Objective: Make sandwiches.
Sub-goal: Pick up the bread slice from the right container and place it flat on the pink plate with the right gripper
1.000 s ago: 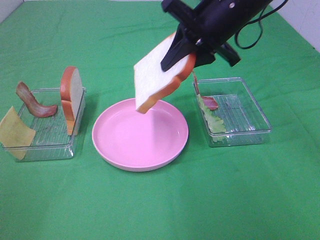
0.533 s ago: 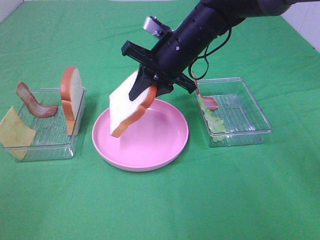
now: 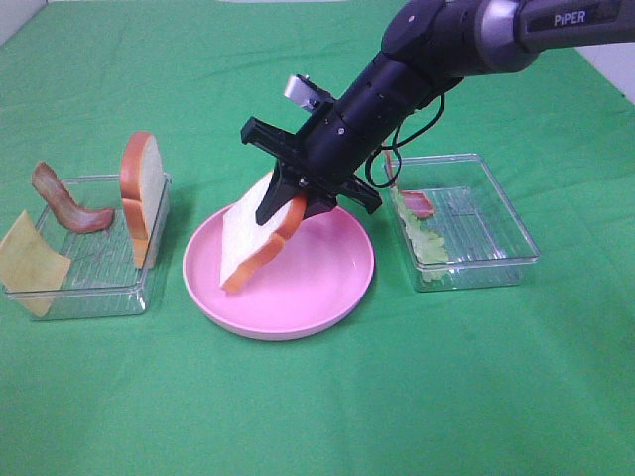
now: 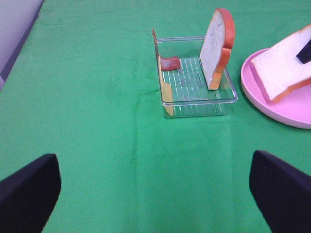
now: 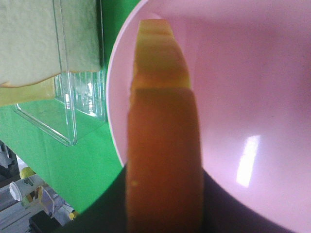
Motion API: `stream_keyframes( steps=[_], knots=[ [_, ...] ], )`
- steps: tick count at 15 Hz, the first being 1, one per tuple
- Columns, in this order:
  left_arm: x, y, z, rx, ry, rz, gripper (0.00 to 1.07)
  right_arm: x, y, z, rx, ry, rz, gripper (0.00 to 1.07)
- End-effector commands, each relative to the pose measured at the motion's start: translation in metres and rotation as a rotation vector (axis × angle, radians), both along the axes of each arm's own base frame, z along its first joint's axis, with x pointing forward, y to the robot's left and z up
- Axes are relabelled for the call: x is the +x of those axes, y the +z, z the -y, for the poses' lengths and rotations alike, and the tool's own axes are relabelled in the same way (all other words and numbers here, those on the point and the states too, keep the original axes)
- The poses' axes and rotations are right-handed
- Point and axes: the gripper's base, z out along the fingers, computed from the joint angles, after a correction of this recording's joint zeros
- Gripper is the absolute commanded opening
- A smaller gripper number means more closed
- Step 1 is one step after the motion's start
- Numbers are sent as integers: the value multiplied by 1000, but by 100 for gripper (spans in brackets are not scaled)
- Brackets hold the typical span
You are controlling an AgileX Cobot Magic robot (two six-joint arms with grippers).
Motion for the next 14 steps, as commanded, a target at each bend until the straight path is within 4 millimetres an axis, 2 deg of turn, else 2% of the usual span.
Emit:
stream_keyframes(
  steps=[1,2,3,6,7,8,10,14],
  knots=[
    [-1,-1,1,-9,-4,11,102,0,0,-1,10,-7,-9,0],
    [-1,-1,1,-9,-4,11,102,0,0,-1,10,-7,-9,3],
    [-1,-1,1,-9,-4,11,102,0,0,-1,10,-7,-10,11],
    [-1,-1,1,-9,-4,11,102,-1,0,-1,8,-1,-16,51],
    [-1,-1,1,-9,-4,11,102,-1,0,-1,9,-1,-16,61],
    [-1,-1,1,-9,-4,11,102,-1,2,0,4,2,-9,67],
    [-1,-1,1,-9,-4,11,102,1,5,2,-38,19,-1,70],
    [-1,-1,1,-9,-4,11,102,7,26,10,-178,71,8,72]
  ],
)
